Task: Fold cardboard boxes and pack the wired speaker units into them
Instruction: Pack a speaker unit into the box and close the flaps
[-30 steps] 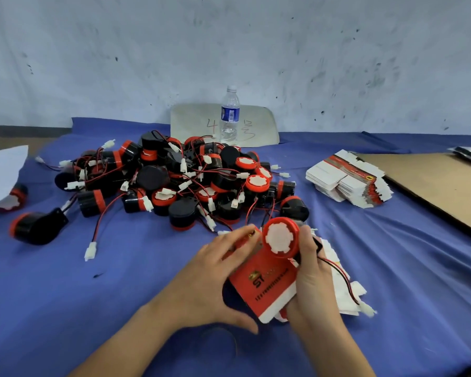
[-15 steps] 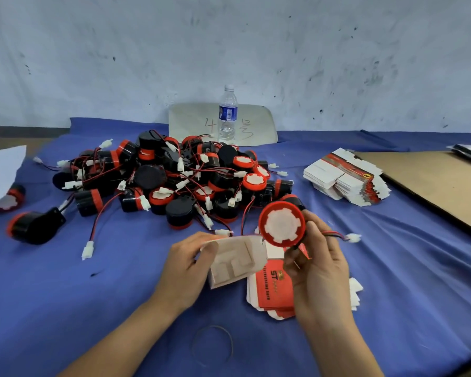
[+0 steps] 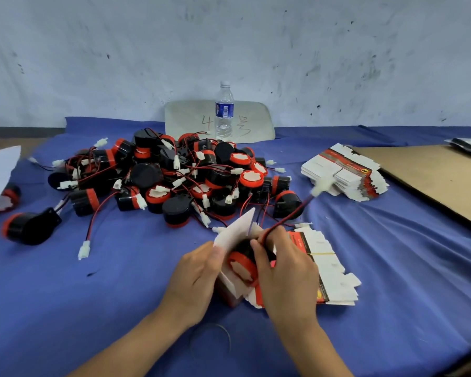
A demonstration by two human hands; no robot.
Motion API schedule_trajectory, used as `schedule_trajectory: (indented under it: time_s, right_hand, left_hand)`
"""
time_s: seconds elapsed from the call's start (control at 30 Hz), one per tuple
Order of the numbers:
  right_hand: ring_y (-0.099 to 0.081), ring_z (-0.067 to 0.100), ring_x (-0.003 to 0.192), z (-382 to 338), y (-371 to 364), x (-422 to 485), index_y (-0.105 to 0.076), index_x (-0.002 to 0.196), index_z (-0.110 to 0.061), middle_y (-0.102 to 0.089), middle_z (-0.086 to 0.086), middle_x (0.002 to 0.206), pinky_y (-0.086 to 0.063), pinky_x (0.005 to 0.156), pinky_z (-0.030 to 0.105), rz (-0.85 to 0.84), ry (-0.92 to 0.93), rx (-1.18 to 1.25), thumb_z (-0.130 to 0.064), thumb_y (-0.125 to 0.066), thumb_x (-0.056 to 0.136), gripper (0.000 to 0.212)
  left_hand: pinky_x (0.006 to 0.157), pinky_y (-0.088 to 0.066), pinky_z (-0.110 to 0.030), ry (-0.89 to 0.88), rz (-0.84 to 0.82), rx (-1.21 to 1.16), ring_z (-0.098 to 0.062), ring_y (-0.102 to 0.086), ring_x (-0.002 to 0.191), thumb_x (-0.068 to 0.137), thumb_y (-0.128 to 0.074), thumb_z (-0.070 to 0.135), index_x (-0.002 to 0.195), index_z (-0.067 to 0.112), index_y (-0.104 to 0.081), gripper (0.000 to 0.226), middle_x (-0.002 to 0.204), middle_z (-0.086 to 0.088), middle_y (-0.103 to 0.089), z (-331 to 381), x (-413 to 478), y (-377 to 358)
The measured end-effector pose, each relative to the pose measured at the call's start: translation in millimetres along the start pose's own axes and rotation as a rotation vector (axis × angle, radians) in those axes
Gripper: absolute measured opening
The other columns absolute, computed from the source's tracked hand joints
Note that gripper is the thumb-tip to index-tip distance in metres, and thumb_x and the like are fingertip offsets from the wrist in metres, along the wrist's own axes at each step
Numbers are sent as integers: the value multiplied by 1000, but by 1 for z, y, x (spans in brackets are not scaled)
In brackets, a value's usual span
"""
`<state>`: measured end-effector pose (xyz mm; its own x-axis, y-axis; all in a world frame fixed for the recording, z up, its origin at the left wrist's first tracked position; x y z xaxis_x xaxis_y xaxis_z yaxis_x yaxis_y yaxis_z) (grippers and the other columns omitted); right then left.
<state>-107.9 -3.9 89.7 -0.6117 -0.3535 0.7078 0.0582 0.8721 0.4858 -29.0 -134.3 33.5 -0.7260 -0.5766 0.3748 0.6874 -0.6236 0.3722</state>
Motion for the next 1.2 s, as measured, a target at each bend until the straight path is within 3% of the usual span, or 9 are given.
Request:
schedule_trajectory:
  time_s: [0.13,0.23,0.37,0.63,0.77,0.9,1.0,1.1,1.2]
  right_hand:
    - [-56,27,46,-9,-3,-1,-62,66,-9,-63,5,77,-42,33,30,50,96,-130,-19,-71,78,18]
    - [-60,28,56,-6,0,5,-67,67,-10,-61,7,83,-47,41,31,10,80,-150,-32,-76,76,26]
    - [-62,25,73,-7,2,7,-71,67,-20,-63,-2,79,-48,50,28,-101,103,-373,-51,-87,55,37]
    - [-68,23,73,-15,-1,4,-70,70,-16,-69,-2,76,-51,48,27,-138,100,-339,-35,-94,46,38]
    - [-63,22,66,-13,1,4,-66,72,-17,-61,-5,64,-43,46,27,-141,112,-297,-42,-87,52,38]
    - [-61,21,69,4,-11,2,-48,88,-33,-63,-6,71,-30,54,29,-343,-37,-325,-52,-56,79,22]
    - [-54,21,69,15,-21,-2,-38,105,-38,-62,-7,75,-32,57,31,-442,-70,-262,-45,-46,88,21]
    - [-59,20,76,9,-27,-3,-43,112,-40,-65,-11,94,-37,55,31,-476,-35,-181,-30,-47,91,24]
    - [-62,19,85,0,-27,-4,-58,105,-34,-53,-22,124,-45,58,31,-440,21,-154,-22,-52,91,19]
  left_hand:
    - [85,-48,-42,8,-14,-6,-14,-63,94,90,-25,61,103,21,-65,58,98,3,-69,3,-1,-3]
    - [80,-47,-50,37,-20,-20,-20,-62,85,88,-25,64,95,9,-65,69,90,-4,-68,2,0,-3]
    - [81,-47,-51,41,-24,-19,-23,-61,86,88,-24,64,96,2,-63,74,91,-8,-67,3,1,-3]
    - [91,-46,-50,55,-53,-23,-19,-61,102,89,-24,64,112,12,-63,69,107,-3,-67,1,1,-5]
    - [89,-47,-48,59,-75,-29,-18,-63,98,89,-25,65,111,16,-64,67,100,-3,-69,0,1,-6]
    - [88,-50,-42,66,-111,-89,-16,-65,98,90,-28,66,115,24,-64,60,99,4,-71,0,0,-7]
    - [89,-50,-46,72,-151,-128,-20,-65,100,92,-30,62,115,22,-65,58,104,0,-71,0,0,-11]
    - [89,-50,-45,71,-186,-135,-18,-65,102,90,-32,65,119,21,-63,61,107,2,-70,-1,-1,-12]
    - [85,-52,-32,87,-233,-171,-13,-64,101,81,-44,76,128,15,-56,78,106,8,-69,-3,-1,-15]
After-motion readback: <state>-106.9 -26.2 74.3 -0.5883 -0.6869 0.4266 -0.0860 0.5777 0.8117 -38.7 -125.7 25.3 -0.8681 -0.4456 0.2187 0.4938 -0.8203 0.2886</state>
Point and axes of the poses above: each hand's wrist, its own x-axis towards the middle knuckle, its own y-axis out of the back of the hand, z = x × y, the point moved 7 cm from there along x, towards the middle knuckle
